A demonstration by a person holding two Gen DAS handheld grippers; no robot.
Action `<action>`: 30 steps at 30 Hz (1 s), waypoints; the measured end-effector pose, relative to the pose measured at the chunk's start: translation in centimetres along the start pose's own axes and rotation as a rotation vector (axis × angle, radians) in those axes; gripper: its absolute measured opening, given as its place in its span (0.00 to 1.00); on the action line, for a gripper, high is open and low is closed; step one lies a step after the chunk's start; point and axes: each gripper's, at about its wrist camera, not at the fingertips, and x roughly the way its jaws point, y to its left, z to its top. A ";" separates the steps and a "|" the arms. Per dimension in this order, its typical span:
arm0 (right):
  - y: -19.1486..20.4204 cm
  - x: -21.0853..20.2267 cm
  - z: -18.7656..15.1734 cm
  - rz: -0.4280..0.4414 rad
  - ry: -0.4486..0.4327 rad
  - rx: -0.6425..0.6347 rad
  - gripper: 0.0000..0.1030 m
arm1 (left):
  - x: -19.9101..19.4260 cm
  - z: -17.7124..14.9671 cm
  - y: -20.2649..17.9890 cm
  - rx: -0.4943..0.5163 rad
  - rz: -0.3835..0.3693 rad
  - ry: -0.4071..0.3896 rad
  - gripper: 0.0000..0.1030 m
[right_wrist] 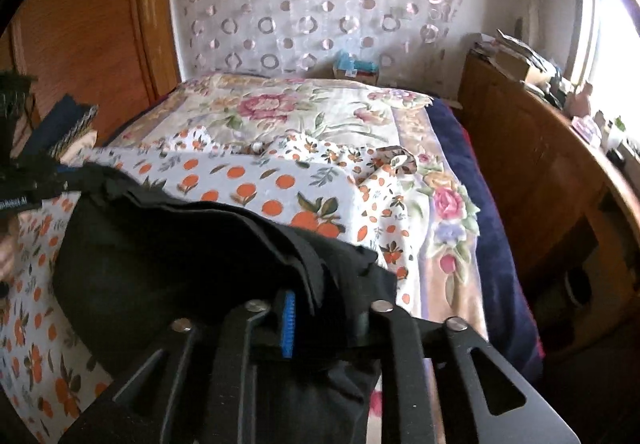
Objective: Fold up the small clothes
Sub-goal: 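Lift the folded shirt off the bedspread with both grippers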
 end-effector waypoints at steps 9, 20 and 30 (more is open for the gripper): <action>-3.1 -1.6 0.2 -0.108 -0.051 0.118 0.47 | -0.9 -0.1 1.2 -0.013 0.011 -0.009 0.66; -2.1 -2.5 -3.5 0.010 0.034 0.084 0.59 | 3.5 -1.8 1.2 0.021 0.012 0.139 0.66; -4.6 0.9 -2.6 0.038 0.087 0.187 0.65 | 6.7 0.2 1.8 0.004 -0.003 0.155 0.66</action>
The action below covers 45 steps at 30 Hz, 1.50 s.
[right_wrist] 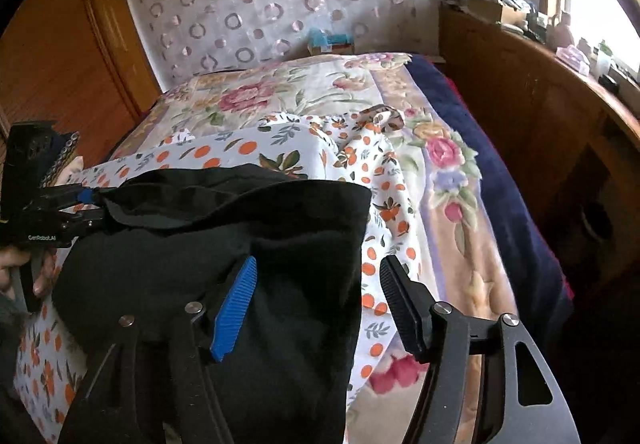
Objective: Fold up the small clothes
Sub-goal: 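Lift the folded shirt off the bedspread with both grippers, then carry the shirt with both grippers toward the stack of folded clothes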
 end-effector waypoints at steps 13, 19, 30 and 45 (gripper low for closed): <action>-1.9 2.2 0.1 0.162 0.053 0.089 0.66 | 0.5 0.3 -1.3 0.035 -0.028 0.006 0.41; -0.6 1.1 -0.3 0.142 0.032 0.038 0.47 | -0.2 0.4 -1.7 0.038 -0.058 -0.002 0.14; 0.9 -3.9 -0.2 0.211 -0.123 -0.029 0.11 | -8.9 -0.5 -4.5 0.097 -0.099 -0.195 0.11; 10.2 -6.5 1.8 0.262 -0.306 -0.233 0.10 | -21.7 -3.5 0.8 0.030 0.042 -0.436 0.11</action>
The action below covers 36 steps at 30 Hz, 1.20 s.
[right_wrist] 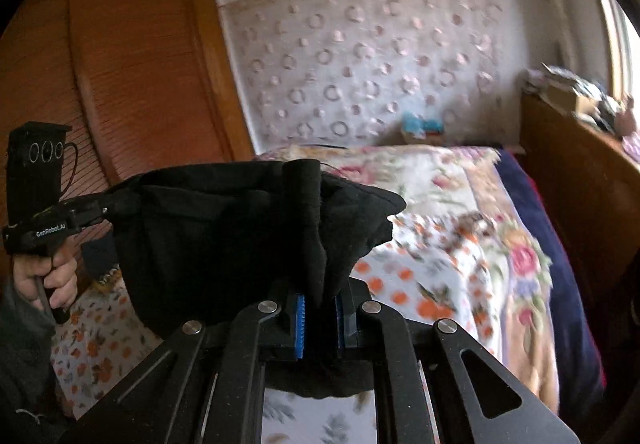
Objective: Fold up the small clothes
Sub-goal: 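Carry the shirt with both grippers toward the stack of folded clothes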
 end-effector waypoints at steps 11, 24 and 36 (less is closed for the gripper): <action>10.8 8.6 6.8 0.222 -0.028 -0.245 0.10 | -11.8 -2.7 8.7 -0.093 0.277 -0.130 0.11; 24.9 26.6 15.4 0.336 0.052 -0.586 0.10 | -16.6 -11.1 18.3 -0.313 0.539 -0.123 0.11; 27.5 30.9 15.9 0.322 0.090 -0.579 0.11 | -15.4 -14.2 20.7 -0.362 0.521 -0.027 0.11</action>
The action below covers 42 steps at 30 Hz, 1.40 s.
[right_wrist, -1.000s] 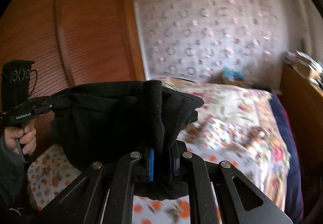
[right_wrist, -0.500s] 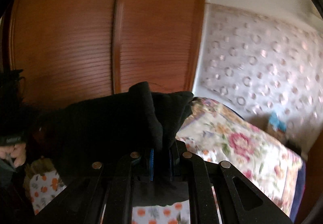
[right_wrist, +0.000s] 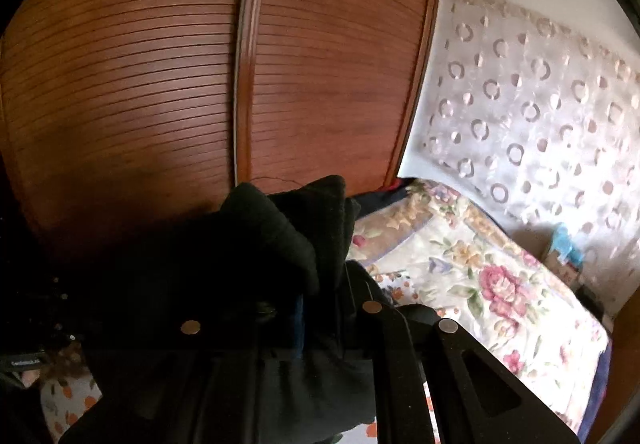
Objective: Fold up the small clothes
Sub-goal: 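Carry the shirt with both grippers toward the stack of folded clothes, then lower the shirt onto the clothes stack and open both grippers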
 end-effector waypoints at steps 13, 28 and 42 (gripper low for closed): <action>0.4 -6.3 -3.8 -0.129 0.004 0.151 0.67 | -2.8 -0.1 -1.7 0.099 0.062 -0.050 0.76; 6.2 -19.5 -15.8 -0.246 -0.072 0.381 0.76 | -7.0 -2.1 -11.4 0.201 -0.054 -0.099 0.80; 11.0 -29.3 -18.4 -0.484 -0.197 0.529 0.79 | -9.9 -2.7 -20.1 0.244 -0.114 -0.134 0.80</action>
